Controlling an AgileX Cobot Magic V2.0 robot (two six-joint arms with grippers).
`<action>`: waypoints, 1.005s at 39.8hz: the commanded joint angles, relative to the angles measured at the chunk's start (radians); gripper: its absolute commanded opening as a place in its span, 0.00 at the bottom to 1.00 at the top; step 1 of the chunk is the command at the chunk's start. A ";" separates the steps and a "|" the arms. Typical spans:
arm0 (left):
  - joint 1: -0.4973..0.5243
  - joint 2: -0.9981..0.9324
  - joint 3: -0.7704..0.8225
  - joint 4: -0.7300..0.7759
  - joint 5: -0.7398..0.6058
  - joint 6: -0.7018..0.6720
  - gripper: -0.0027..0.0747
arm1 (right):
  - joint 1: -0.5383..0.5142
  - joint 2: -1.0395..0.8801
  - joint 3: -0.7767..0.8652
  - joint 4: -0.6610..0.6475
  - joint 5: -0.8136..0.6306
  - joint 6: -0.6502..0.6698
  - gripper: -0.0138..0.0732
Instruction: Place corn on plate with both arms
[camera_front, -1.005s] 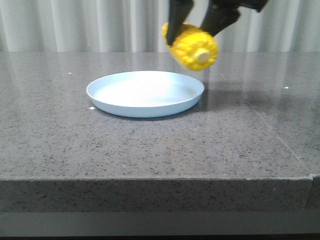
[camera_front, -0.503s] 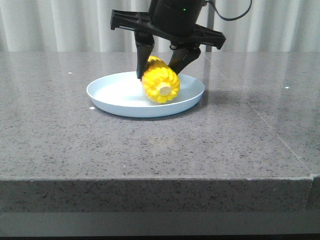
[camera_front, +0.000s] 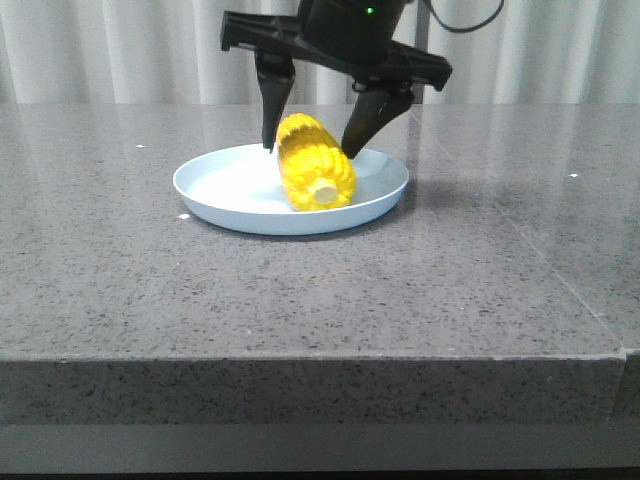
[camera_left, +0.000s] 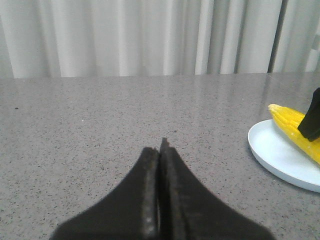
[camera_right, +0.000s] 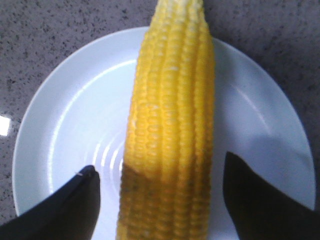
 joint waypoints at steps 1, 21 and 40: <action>0.003 0.010 -0.029 0.003 -0.081 -0.010 0.01 | -0.002 -0.097 -0.068 -0.043 0.006 -0.001 0.75; 0.003 0.010 -0.029 0.003 -0.081 -0.010 0.01 | -0.039 -0.125 -0.168 -0.081 0.119 -0.001 0.08; 0.003 0.010 -0.029 0.003 -0.081 -0.010 0.01 | -0.423 -0.399 0.079 -0.073 0.257 -0.157 0.08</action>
